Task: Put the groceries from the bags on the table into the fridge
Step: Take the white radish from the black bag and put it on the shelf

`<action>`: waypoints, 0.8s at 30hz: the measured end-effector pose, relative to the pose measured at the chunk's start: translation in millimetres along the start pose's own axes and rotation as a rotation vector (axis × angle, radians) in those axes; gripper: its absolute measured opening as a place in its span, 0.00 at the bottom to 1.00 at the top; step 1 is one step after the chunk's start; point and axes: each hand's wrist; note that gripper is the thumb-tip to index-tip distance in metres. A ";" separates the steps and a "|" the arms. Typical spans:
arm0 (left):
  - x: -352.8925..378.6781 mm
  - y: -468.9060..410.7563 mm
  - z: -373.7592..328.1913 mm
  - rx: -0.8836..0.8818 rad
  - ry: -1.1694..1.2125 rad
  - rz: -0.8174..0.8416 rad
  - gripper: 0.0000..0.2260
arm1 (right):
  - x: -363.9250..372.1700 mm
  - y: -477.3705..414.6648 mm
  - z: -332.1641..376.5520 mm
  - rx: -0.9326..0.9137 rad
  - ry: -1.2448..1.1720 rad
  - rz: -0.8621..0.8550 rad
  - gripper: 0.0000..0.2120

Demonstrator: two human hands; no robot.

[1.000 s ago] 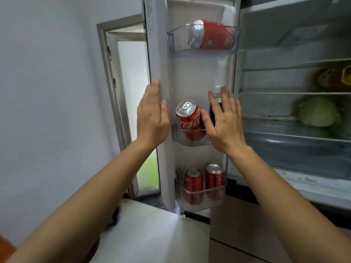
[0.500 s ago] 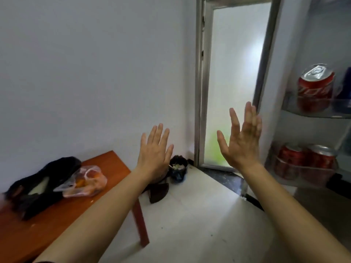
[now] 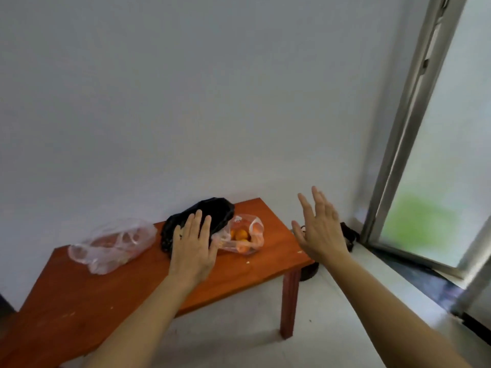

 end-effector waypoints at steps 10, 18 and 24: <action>73.2 -0.6 132.7 -0.232 0.058 0.194 0.27 | 130.2 -64.4 114.5 -0.169 -0.203 0.304 0.26; 150.5 -102.0 197.0 -0.179 0.000 0.377 0.26 | 271.9 -156.2 160.4 -0.246 -0.338 0.503 0.24; 193.2 -183.5 222.8 -0.197 0.079 0.413 0.23 | 350.3 -239.7 180.0 -0.290 -0.414 0.654 0.19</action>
Point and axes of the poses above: each hand's wrist, its own y-axis away from the middle knuckle, its own x-axis out of the palm, z = x × y, and after that the axes turned 1 degree about x, right-handed
